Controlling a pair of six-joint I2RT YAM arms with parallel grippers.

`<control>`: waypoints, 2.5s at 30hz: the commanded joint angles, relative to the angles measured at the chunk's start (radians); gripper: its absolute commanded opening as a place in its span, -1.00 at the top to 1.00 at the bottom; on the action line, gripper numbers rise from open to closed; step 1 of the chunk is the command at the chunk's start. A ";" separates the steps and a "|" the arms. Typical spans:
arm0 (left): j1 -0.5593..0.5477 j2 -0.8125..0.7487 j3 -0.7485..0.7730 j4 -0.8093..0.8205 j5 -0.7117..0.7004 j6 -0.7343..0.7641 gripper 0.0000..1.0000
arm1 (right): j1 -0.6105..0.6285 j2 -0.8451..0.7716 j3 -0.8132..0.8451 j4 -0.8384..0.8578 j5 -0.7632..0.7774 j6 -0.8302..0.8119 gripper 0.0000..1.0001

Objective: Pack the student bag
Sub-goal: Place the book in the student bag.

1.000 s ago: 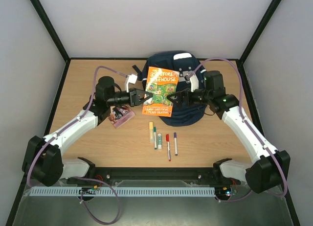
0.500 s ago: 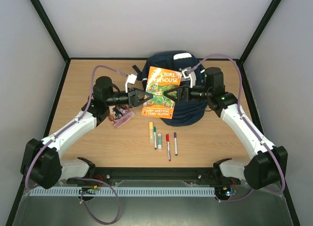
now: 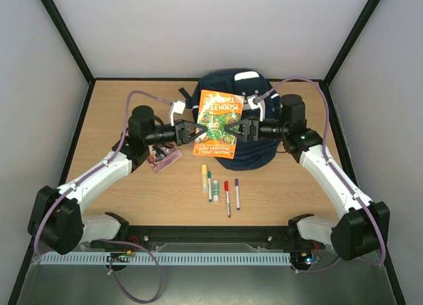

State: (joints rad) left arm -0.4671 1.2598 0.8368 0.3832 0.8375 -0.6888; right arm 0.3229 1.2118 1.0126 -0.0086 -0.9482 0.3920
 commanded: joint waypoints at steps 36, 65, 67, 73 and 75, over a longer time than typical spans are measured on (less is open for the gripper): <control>-0.244 0.305 0.346 -0.508 -0.632 0.557 -0.30 | -0.578 -0.082 -0.071 -0.184 0.253 -0.280 0.99; -0.423 0.983 1.036 -0.886 -0.523 0.844 -0.11 | -0.660 -0.143 -0.145 -0.131 0.424 -0.307 0.98; -0.433 1.014 1.062 -0.890 -0.550 0.844 -0.08 | -0.659 -0.136 -0.145 -0.132 0.424 -0.307 0.99; -0.452 1.078 1.136 -0.905 -0.634 0.849 0.09 | -0.660 -0.134 -0.147 -0.133 0.414 -0.307 0.98; -0.453 1.083 1.143 -0.904 -0.655 0.853 0.15 | -0.661 -0.130 -0.147 -0.131 0.413 -0.309 0.99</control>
State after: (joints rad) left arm -0.9115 2.3245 1.9339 -0.4965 0.2413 0.1547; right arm -0.3336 1.0817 0.8669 -0.2077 -0.5003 0.0921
